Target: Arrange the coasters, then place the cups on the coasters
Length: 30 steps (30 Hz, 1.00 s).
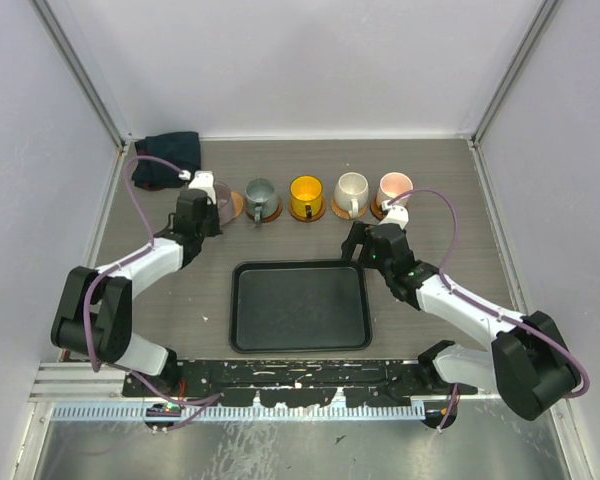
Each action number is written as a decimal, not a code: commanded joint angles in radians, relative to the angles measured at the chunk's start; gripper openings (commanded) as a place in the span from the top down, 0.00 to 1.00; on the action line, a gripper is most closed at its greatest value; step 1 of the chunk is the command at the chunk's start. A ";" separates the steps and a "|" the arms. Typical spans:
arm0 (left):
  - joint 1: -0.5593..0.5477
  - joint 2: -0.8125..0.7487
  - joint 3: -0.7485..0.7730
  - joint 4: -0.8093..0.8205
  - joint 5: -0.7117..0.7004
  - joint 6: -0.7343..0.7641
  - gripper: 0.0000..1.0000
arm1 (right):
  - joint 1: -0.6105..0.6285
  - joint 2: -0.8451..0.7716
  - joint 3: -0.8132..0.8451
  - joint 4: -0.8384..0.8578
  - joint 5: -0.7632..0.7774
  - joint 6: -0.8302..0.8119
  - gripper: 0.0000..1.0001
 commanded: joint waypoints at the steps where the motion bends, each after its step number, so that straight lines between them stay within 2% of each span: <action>1: 0.015 0.025 0.113 0.238 0.022 0.053 0.92 | -0.004 0.015 0.033 0.028 0.020 -0.006 0.11; 13: 0.022 0.185 0.240 0.215 0.057 0.081 0.93 | -0.004 0.057 0.057 0.029 0.013 -0.003 0.12; 30: 0.023 0.195 0.230 0.178 0.037 0.081 0.93 | -0.004 0.101 0.067 0.050 -0.006 0.001 0.12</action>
